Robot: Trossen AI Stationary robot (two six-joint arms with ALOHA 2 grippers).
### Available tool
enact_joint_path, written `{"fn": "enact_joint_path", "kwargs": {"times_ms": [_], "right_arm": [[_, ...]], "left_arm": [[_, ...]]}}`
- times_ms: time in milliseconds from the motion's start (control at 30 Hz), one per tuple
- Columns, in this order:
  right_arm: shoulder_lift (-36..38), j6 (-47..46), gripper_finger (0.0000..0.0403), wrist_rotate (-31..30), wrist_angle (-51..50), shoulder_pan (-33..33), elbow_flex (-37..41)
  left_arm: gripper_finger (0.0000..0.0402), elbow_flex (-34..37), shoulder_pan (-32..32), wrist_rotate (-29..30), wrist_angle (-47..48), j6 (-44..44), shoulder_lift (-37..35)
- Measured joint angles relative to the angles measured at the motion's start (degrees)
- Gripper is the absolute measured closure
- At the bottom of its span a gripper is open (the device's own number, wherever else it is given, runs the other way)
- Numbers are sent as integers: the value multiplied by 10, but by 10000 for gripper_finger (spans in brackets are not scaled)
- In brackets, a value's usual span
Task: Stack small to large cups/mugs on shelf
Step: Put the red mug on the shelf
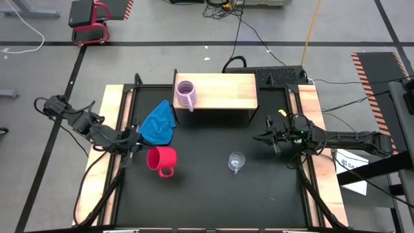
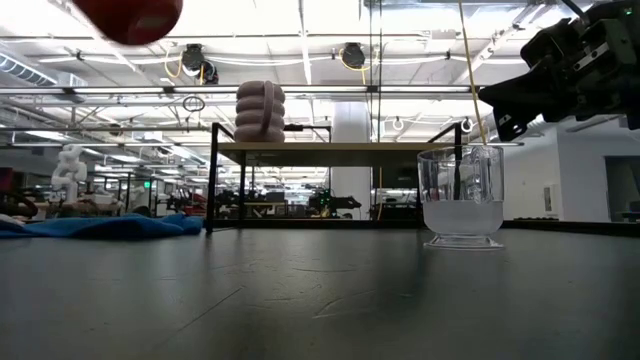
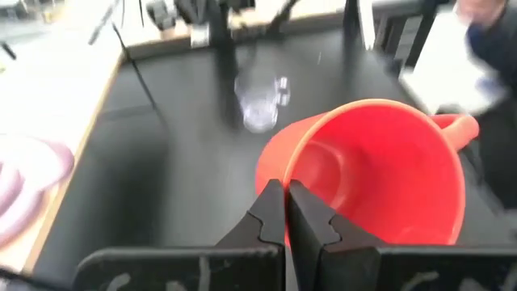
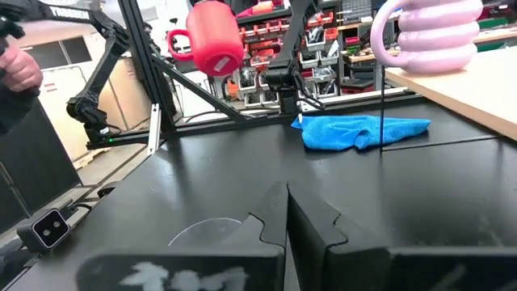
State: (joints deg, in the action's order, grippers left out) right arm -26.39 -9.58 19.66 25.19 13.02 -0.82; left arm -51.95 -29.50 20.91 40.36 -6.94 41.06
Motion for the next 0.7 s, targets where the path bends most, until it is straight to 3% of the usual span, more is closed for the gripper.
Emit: {"fn": "enact_joint_path", "kwargs": {"times_ms": [333, 700], "right_arm": [[0, 0, 403, 0, 3, 0, 0], [0, 0, 403, 0, 3, 0, 0]], "left_arm": [[400, 89, 4, 13, -148, 61, -32], [400, 164, 66, 1, -246, 108, -33]]}}
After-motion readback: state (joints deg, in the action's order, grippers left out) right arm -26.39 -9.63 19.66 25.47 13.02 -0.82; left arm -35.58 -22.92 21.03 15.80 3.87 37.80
